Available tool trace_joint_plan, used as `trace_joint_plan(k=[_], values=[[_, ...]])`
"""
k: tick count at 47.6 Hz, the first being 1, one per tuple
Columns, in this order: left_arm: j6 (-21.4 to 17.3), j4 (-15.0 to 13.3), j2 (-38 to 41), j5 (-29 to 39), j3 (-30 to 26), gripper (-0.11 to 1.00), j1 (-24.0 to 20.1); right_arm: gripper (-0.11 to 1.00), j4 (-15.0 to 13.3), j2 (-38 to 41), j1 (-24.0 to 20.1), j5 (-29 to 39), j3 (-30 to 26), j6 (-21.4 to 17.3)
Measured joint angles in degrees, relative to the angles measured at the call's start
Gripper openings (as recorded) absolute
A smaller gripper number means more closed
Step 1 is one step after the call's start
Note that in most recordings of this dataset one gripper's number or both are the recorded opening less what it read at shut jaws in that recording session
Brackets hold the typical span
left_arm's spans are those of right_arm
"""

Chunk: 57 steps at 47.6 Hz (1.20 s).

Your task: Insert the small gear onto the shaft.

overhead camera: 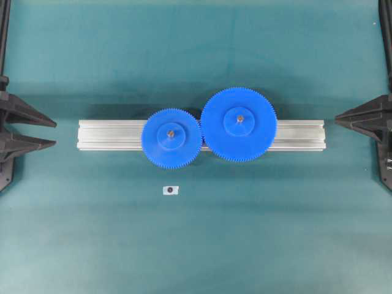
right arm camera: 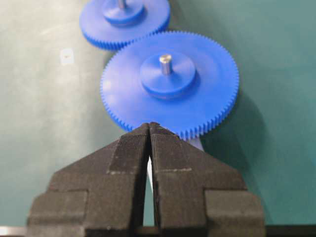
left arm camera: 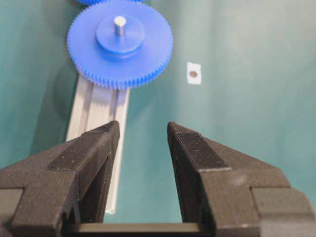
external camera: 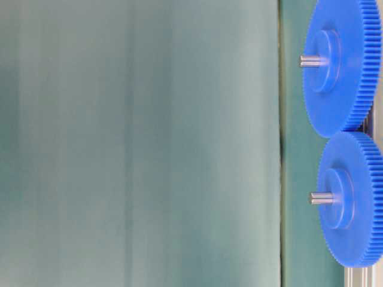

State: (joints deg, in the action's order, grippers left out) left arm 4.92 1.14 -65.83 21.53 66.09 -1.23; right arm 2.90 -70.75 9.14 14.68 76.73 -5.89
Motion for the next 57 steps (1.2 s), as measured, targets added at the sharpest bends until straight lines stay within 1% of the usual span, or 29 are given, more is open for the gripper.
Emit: trace_joint_plan(k=[28, 32, 37, 40, 45, 57], values=[[0.09, 0.0, -1.23, -0.09, 0.79, 0.42, 0.0, 0.07, -0.26, -0.09, 0.26, -0.09, 0.26, 0.09], [0.09, 0.0, -1.32, -0.18, 0.88, 0.42, 0.0, 0.07, -0.7, -0.09, 0.26, 0.0, 0.35, 0.09], [0.09, 0.0, -1.23, -0.53, 0.88, 0.42, 0.0, 0.07, -2.2, -0.09, 0.18, 0.0, 0.44, 1.05], [0.09, 0.0, -1.32, -0.79, 1.05, 0.42, 0.0, 0.07, -2.55, -0.09, 0.0, -0.09, 0.44, 1.67], [0.09, 0.0, -1.32, -1.41, 1.58, 0.42, 0.0, 0.07, -2.64, 0.0, -0.26, -0.79, 0.44, 2.29], [0.09, 0.0, -1.49, -3.52, 2.37, 0.42, 0.0, 0.07, -2.64, -0.09, -1.14, -3.25, 0.44, 2.29]])
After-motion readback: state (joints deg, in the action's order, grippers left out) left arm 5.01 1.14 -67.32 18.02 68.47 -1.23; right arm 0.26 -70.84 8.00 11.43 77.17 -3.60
